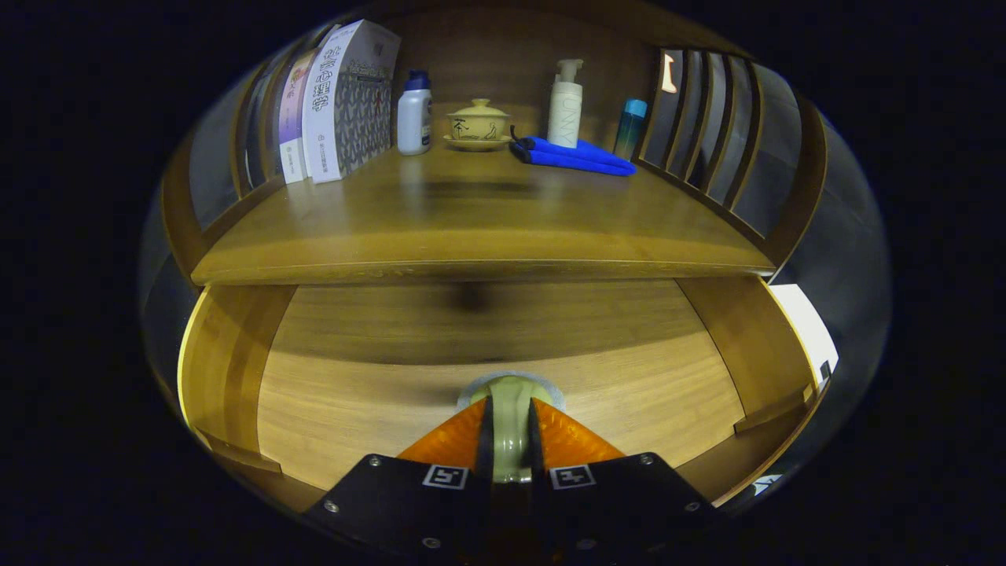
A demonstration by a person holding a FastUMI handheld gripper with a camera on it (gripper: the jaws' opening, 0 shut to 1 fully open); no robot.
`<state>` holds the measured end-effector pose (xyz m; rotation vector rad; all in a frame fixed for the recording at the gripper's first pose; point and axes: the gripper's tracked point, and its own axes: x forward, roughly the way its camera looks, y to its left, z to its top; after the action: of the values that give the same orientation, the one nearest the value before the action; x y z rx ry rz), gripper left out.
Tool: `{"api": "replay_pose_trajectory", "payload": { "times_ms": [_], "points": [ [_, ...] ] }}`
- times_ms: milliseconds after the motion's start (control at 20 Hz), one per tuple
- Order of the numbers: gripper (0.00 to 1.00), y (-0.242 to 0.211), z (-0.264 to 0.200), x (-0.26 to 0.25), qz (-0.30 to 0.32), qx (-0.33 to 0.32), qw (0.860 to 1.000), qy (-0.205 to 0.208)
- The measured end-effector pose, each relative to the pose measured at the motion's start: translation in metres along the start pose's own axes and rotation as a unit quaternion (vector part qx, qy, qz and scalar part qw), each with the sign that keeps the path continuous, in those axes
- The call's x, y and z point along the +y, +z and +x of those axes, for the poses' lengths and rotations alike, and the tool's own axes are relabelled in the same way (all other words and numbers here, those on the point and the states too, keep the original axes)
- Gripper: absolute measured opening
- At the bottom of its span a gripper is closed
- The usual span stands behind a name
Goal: Pull open the drawer, take out the items inside it, and place them on the countertop above the cabinet.
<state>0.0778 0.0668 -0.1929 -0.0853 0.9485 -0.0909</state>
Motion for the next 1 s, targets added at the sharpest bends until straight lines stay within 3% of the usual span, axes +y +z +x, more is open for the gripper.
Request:
{"api": "replay_pose_trajectory", "payload": {
  "times_ms": [150, 750, 1000],
  "points": [
    [0.18, 0.008, -0.005, -0.005, -0.002, -0.028, 1.000, -0.012],
    [0.18, 0.084, -0.083, -0.034, 0.034, -0.166, 0.985, -0.031],
    [0.18, 0.123, -0.084, -0.033, 0.022, -0.191, 0.981, -0.026]
  ]
}}
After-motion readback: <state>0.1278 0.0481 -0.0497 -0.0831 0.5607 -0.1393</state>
